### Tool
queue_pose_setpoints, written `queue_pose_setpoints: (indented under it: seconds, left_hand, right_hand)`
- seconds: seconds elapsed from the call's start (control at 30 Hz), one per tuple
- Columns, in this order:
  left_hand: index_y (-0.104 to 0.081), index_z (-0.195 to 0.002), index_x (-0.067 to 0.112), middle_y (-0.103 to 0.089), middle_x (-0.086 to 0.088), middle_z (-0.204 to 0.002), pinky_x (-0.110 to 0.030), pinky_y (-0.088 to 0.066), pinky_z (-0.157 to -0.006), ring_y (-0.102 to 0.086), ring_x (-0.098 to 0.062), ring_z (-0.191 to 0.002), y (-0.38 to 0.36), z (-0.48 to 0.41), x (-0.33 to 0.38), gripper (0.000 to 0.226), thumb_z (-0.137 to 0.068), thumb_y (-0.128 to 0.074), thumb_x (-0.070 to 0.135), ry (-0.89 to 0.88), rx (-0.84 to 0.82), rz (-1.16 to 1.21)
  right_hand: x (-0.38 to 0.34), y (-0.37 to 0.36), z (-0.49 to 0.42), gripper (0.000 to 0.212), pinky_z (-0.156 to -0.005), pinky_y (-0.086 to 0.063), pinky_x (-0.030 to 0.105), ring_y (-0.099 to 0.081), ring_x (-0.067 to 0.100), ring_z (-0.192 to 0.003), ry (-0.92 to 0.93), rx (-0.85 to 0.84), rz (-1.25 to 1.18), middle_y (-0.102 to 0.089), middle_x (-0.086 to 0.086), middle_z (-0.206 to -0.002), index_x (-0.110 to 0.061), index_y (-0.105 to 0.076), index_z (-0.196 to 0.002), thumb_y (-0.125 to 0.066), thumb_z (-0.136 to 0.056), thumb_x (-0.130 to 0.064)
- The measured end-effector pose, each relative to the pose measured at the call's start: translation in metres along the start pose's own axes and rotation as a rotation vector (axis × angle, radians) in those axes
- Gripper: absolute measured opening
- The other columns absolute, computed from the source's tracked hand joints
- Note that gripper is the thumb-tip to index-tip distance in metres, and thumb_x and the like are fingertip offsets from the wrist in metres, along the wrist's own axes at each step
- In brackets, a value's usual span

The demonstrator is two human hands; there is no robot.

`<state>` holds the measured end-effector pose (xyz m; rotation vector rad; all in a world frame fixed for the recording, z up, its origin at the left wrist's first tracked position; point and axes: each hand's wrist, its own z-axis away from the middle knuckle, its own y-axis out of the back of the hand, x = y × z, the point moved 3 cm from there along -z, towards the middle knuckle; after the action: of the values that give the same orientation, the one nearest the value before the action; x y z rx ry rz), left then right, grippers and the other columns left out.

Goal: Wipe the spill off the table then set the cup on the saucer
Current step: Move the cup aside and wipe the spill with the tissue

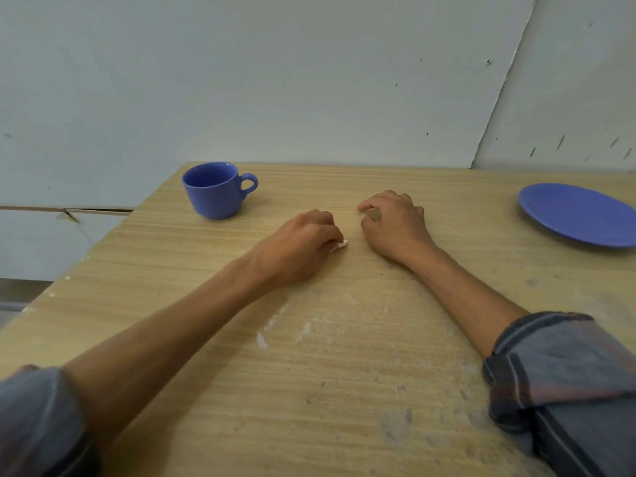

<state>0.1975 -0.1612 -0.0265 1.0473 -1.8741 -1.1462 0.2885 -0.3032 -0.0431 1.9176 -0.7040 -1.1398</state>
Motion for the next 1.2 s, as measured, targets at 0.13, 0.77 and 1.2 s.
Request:
queue_pose_setpoints:
  seconds: [0.13, 0.77, 1.2]
  left_hand:
    - [-0.07, -0.104, 0.002, -0.064, -0.012, -0.105, -0.035, -0.047, -0.084, -0.059, -0.028, -0.098, 0.003, -0.007, -0.043, 0.022, -0.093, -0.051, 0.007, 0.302, 0.04, -0.082]
    - [-0.07, -0.101, 0.0, -0.066, -0.017, -0.107, -0.038, -0.045, -0.085, -0.059, -0.033, -0.103, -0.012, -0.052, -0.045, 0.022, -0.089, -0.052, 0.002, 0.387, 0.068, -0.117]
    - [-0.07, -0.103, 0.001, -0.065, -0.015, -0.108, -0.037, -0.046, -0.084, -0.059, -0.031, -0.101, -0.006, -0.035, -0.053, 0.023, -0.091, -0.051, 0.002, 0.347, 0.059, -0.138]
  right_hand:
    - [0.001, 0.001, 0.0, 0.028, -0.097, -0.03, 0.04, -0.045, 0.022, -0.119, 0.003, -0.001, -0.037, -0.059, -0.001, -0.124, -0.024, -0.065, -0.11, -0.049, -0.087, -0.023]
    - [0.004, -0.001, -0.002, 0.032, -0.098, -0.029, 0.038, -0.045, 0.021, -0.118, -0.012, 0.023, -0.092, -0.059, -0.002, -0.122, -0.024, -0.065, -0.111, -0.046, -0.087, -0.015]
    - [0.004, 0.0, -0.002, 0.038, -0.1, -0.029, 0.038, -0.045, 0.021, -0.119, -0.015, 0.034, -0.114, -0.06, -0.002, -0.123, -0.024, -0.065, -0.111, -0.043, -0.085, -0.007]
